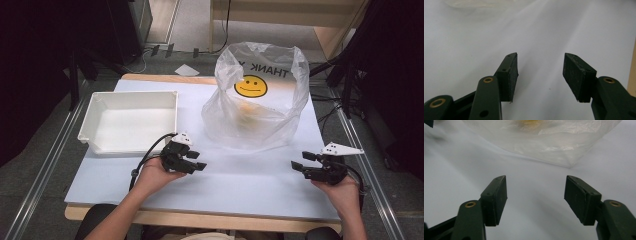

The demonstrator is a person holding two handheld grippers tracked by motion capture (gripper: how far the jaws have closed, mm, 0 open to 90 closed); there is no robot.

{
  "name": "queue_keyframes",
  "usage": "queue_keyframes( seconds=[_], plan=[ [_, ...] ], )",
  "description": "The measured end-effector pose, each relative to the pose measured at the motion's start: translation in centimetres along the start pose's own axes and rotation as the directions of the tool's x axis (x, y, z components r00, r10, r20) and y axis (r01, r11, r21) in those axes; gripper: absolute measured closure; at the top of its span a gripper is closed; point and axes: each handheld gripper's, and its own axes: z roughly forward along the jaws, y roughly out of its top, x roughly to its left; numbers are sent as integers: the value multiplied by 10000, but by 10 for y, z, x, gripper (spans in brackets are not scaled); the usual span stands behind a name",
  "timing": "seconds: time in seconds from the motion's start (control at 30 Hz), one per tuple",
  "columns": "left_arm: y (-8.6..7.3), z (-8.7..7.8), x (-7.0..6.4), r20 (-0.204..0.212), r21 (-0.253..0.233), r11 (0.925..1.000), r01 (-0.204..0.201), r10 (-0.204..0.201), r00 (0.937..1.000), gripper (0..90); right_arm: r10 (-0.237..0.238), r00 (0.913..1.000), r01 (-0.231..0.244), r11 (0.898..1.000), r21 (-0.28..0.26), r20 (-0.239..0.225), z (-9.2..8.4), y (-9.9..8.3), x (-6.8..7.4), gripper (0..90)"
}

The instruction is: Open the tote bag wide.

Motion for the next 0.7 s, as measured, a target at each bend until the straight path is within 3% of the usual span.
queue_keyframes(
  seconds=[0.2, 0.33, 0.7],
  plan=[
    [-1, 1, 3, 11, -5, 10000, 77, -77, 10000, 447, 9, 9999, -9, 10000, 2, 148, 0, -1, -2, 387],
    [-1, 1, 5, -58, 51, 9999, 162, -162, 9999, 443, 252, 9996, -253, 9996, -84, -88, 1, -3, -9, 400],
    [-1, 0, 6, -14, -55, 9998, 201, -202, 9998, 471, 476, 9988, -476, 9989, 0, 135, 3, -6, -14, 412]
  ],
)
